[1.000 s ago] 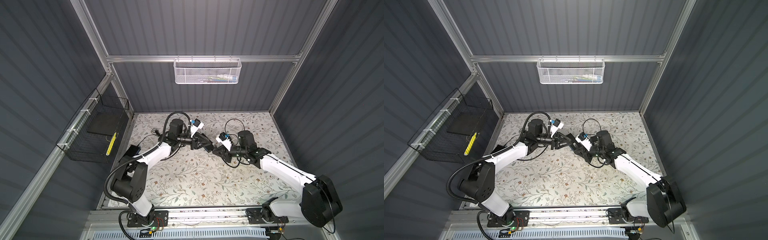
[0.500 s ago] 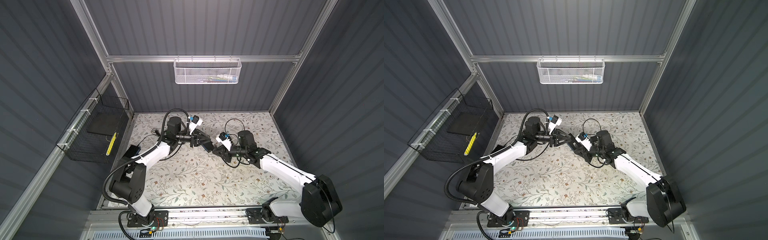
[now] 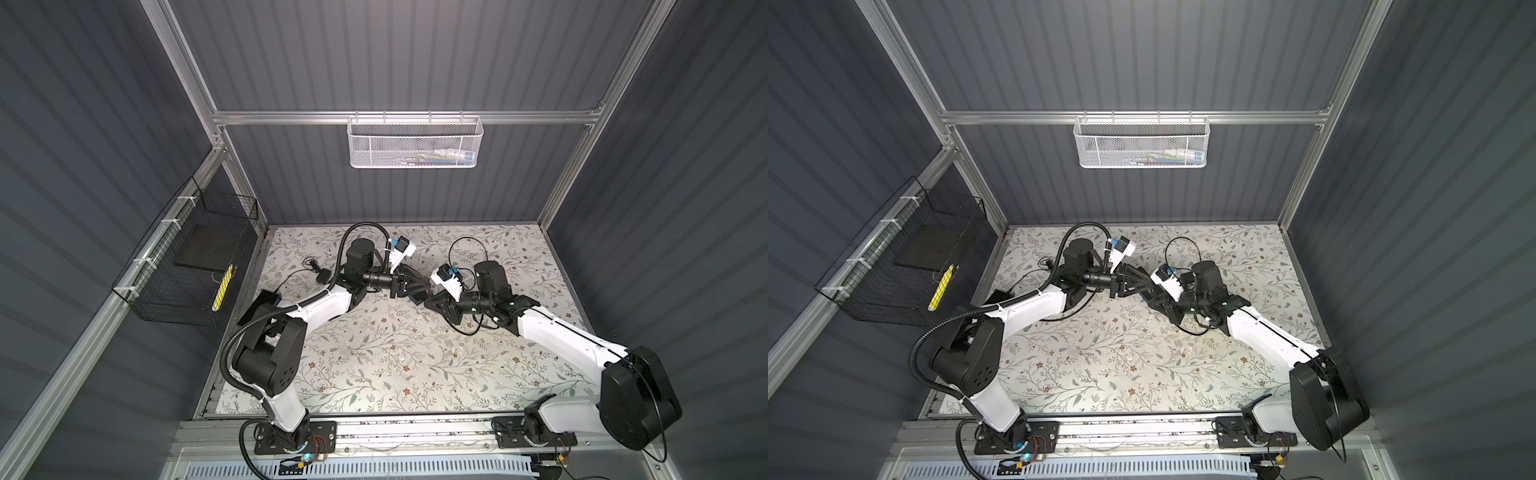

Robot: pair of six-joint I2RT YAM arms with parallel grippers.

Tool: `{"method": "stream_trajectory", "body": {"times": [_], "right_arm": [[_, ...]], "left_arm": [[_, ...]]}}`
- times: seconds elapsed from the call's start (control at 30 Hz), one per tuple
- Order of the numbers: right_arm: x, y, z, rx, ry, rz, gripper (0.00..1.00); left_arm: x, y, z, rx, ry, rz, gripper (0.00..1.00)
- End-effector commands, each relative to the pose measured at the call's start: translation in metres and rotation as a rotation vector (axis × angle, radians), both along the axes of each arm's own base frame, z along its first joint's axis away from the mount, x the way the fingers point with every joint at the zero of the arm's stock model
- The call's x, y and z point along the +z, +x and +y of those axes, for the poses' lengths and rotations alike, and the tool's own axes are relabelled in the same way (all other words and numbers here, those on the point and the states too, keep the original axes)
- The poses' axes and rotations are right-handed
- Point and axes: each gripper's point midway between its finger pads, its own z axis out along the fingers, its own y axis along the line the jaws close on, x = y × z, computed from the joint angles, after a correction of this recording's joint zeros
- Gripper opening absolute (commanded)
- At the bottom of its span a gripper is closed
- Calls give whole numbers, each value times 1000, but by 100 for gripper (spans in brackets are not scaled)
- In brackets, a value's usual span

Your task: Insert the plug into the switch port

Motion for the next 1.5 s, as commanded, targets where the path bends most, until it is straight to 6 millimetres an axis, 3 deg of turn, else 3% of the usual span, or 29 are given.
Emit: {"method": "stream_trajectory", "body": {"times": [0.0, 0.43, 0.67, 0.9, 1.17, 1.47], "right_arm": [[15, 3, 2, 4, 24, -37, 13], [17, 6, 3, -5, 24, -46, 13], [17, 13, -3, -61, -5, -70, 25], [14, 21, -17, -160, -83, -131, 43], [19, 13, -28, -246, -259, -300, 45], [19, 33, -28, -353, -325, -423, 42]], "left_arm": [[0, 0, 0, -3, -3, -7, 32], [3, -1, 0, -10, -3, -5, 9], [4, 1, -1, -5, 6, 3, 0], [-2, 8, -1, 41, 46, 12, 0], [-14, 36, -1, 194, 135, 55, 1], [-16, 45, 0, 249, 155, 105, 0]]}}
